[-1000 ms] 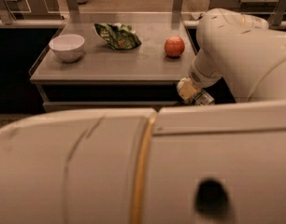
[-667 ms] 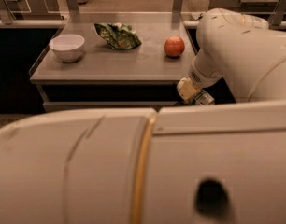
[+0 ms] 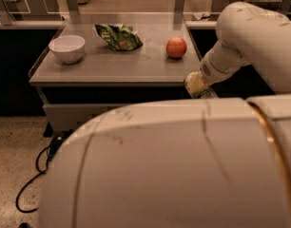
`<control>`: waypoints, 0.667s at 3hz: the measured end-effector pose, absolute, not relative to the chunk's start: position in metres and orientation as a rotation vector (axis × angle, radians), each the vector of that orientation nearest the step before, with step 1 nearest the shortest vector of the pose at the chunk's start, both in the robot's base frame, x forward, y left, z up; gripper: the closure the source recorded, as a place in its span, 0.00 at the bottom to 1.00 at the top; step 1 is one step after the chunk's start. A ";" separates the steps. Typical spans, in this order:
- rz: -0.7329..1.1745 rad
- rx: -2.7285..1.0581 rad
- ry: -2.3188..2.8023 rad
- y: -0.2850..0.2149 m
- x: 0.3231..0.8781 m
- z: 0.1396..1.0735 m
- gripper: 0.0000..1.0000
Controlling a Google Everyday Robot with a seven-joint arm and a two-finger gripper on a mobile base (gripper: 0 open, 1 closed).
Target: Pick 7up can from bottom drawer and place on counter
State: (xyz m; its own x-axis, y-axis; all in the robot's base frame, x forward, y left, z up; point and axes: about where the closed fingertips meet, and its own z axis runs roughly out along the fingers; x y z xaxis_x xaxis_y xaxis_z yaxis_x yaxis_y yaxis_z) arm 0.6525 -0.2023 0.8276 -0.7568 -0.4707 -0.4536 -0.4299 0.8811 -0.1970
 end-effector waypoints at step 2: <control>0.094 -0.454 2.449 -0.168 0.745 0.876 1.00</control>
Offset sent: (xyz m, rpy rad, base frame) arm 0.1159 -0.2460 0.1012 0.3444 -0.2440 -0.4662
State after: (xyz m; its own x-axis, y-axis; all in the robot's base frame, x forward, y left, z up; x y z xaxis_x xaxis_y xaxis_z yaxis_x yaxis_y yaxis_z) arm 0.7448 -0.1678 0.8756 -0.7373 -0.2987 -0.6060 -0.3445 0.9378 -0.0432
